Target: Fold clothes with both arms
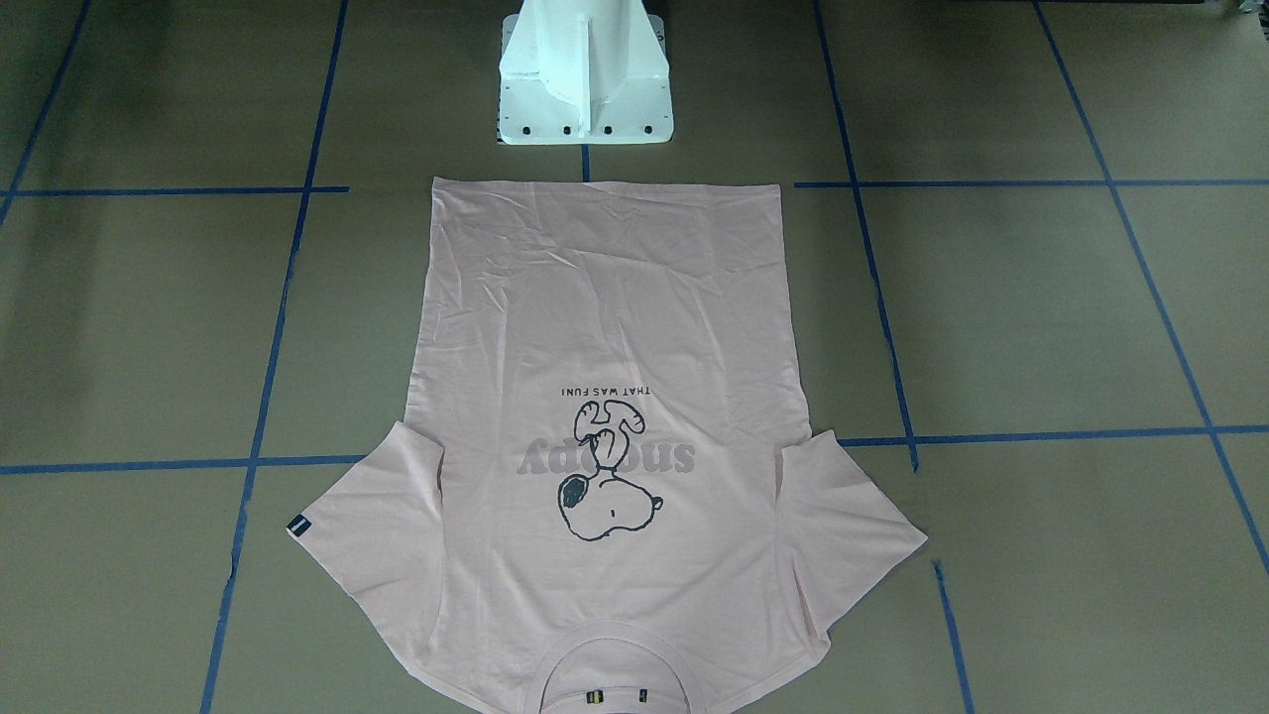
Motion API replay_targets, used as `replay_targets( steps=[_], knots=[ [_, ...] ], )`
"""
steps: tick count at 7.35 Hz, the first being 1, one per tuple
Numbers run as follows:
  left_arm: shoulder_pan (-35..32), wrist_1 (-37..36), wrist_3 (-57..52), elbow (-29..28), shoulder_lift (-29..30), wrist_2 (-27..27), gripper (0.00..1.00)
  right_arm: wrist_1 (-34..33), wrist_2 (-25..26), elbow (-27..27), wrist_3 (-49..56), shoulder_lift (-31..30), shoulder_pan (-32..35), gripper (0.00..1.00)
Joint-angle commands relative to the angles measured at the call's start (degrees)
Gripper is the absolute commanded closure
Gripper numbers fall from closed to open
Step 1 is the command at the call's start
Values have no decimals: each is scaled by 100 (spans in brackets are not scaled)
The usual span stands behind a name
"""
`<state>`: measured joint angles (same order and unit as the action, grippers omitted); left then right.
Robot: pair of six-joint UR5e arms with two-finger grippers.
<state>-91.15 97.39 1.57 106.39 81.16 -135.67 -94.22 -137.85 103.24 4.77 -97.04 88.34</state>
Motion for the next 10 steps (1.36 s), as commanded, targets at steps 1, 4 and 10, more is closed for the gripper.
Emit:
replay_targets(
  steps=[1, 4, 10],
  knots=[
    [1, -9, -8, -12, -74, -38, 0, 78, -48, 55, 6, 10, -27, 0],
    [10, 87, -52, -22, -100, -47, 0, 1123, -321, -181, -1425, 550, -990, 0],
    [54, 650, -34, -162, -83, -56, 0, 3492, 2491, -2302, -7499, 3374, -3664, 15]
  ],
)
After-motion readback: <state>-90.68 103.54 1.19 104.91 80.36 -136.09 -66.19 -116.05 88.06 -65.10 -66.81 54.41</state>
